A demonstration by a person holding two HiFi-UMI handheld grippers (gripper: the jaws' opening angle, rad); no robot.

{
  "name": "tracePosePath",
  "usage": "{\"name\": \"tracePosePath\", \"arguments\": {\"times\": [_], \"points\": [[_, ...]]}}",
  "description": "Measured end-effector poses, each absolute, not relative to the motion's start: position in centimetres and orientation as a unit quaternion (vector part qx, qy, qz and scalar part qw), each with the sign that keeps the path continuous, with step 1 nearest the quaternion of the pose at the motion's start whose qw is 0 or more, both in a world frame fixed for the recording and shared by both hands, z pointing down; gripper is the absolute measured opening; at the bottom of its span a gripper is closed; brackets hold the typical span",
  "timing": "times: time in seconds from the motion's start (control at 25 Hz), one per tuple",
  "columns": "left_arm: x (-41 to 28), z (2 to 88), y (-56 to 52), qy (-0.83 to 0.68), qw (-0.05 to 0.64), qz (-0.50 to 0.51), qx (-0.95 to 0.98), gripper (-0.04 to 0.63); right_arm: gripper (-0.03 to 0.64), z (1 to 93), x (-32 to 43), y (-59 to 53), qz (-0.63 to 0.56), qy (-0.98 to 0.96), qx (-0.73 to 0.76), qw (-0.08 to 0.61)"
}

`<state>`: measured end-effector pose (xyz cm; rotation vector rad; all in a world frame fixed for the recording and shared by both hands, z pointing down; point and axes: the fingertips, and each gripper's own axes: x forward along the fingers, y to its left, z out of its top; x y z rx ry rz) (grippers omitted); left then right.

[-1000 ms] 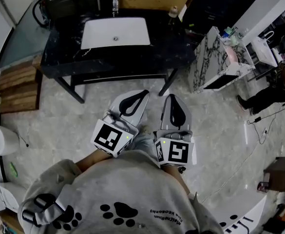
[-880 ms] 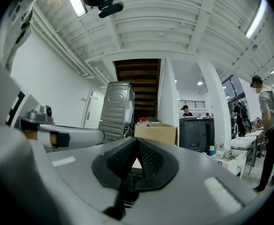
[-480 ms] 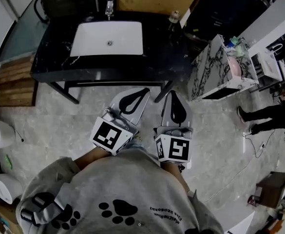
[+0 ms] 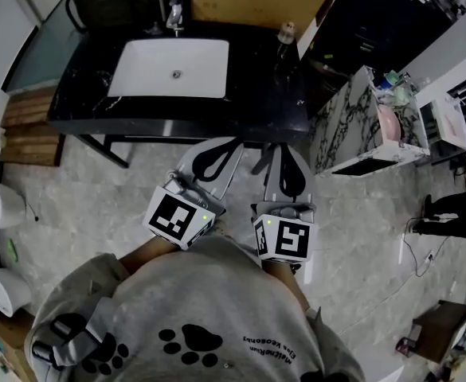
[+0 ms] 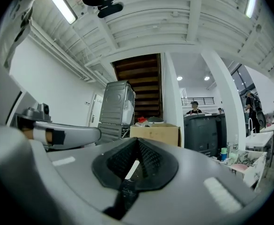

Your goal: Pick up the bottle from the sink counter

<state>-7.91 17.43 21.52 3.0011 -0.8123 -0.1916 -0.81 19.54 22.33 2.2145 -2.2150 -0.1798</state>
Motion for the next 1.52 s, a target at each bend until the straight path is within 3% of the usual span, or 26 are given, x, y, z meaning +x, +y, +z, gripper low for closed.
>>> {"name": "tracePosePath", "arguments": {"times": [1.0,1.52], "points": [[-5.5,22.6,15.9,-0.268,0.01,-0.07,0.961,-0.002,0.002,23.7,3.3,21.2,-0.069,-0.686,0.725,0.001],[-1.2,22.4,7.2,-0.243,0.028,-0.067,0.967,-0.002,0.002,23.1,6.2,11.6,-0.066,-0.685,0.725,0.013]]}}
